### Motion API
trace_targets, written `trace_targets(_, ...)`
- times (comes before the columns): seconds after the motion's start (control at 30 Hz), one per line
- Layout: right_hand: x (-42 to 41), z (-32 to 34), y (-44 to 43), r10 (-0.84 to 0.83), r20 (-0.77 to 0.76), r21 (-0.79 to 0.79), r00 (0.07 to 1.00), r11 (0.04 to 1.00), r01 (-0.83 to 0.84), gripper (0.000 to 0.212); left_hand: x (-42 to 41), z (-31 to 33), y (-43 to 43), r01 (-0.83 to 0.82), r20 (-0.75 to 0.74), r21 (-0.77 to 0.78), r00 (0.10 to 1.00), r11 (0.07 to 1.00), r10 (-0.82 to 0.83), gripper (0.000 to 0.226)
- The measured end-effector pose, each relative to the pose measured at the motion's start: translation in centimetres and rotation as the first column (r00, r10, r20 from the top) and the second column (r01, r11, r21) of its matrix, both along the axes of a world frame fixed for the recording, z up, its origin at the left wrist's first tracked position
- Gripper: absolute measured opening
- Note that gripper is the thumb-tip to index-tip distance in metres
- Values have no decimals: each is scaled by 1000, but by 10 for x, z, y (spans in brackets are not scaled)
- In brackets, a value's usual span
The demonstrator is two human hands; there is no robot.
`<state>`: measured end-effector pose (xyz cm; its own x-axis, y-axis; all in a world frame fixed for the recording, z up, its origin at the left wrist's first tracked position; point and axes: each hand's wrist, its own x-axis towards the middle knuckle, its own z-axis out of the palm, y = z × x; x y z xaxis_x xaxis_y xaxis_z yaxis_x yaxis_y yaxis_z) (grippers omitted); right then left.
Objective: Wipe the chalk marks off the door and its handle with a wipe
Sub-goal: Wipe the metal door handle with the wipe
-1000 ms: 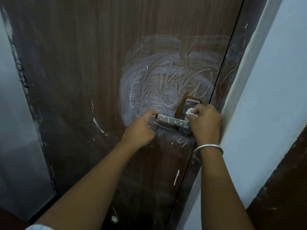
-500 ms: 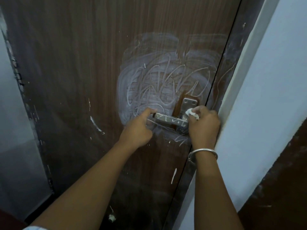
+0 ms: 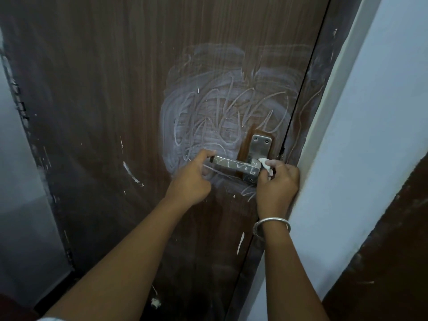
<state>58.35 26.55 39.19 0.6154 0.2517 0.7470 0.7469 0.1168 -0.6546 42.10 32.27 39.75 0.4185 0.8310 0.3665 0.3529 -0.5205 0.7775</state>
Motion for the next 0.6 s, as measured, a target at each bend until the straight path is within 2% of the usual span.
trace_targets(0.4, -1, -23, -1, 67, -142, -96, 988, 992, -81, 17, -1, 2, -6, -15, -41, 27, 999, 1000, 17, 71)
trace_targets(0.5, -2, -25, -1, 115, -246, -62, 962, 989, -134, 17, -1, 2, -5, -11, -37, 25, 999, 1000, 12, 71)
trace_targets(0.6, -8, -31, -3, 238, -442, 63, 865, 970, -235, 15, 3, -1, -10, 16, 72, -17, 997, 1000, -15, 70)
